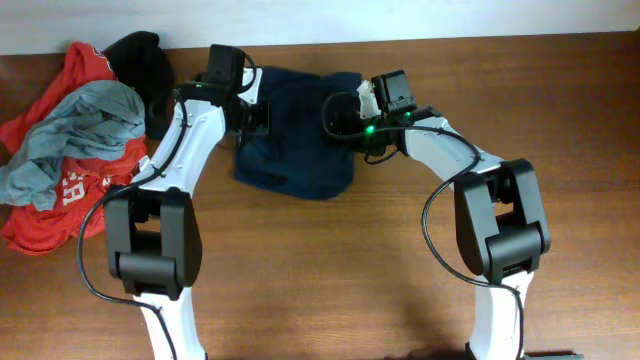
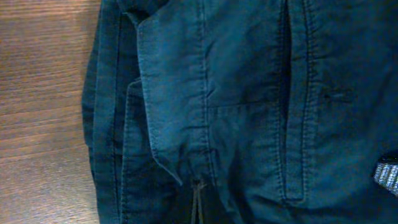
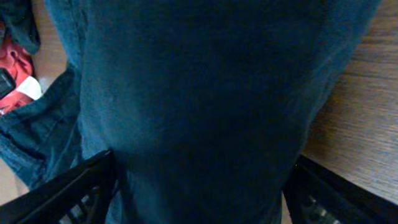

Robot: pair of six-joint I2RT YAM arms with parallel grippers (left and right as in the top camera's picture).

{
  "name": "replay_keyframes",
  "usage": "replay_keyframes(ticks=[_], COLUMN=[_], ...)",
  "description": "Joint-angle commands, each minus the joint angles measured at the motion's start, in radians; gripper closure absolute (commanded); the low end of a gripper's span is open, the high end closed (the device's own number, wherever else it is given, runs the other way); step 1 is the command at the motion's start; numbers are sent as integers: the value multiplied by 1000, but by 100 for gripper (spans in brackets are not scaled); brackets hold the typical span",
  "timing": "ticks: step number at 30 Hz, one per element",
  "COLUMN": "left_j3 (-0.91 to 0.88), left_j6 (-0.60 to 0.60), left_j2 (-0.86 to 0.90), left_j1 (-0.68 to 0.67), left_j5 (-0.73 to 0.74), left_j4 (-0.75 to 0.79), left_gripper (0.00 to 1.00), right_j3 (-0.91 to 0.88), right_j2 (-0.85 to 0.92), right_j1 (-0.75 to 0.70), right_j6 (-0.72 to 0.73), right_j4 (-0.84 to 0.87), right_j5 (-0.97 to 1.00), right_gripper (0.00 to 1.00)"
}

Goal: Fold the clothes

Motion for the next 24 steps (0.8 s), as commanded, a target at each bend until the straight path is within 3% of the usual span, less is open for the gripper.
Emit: replay_keyframes(ticks=[1, 5, 8, 17, 24], left_j3=[-21, -23, -23, -16, -13], left_j6=[12, 12, 11, 12, 12], left_j2=[46, 99, 128, 141, 56], left_j1=[-15, -18, -19, -15, 32], left_j5=[-35, -34, -34, -34, -34], left_j4=[3, 11, 20, 22, 0], left_gripper=[99, 99, 99, 99, 99], right_j3=[6, 6, 6, 6, 6], right_j2=[31, 54, 68, 72, 70], right_j1=[6, 6, 6, 3, -113], right_j6=[6, 5, 5, 2, 30], right_j4=[3, 18, 43, 70, 88], right_j5=[27, 38, 38, 38, -37], right_gripper=[18, 19, 28, 96, 96])
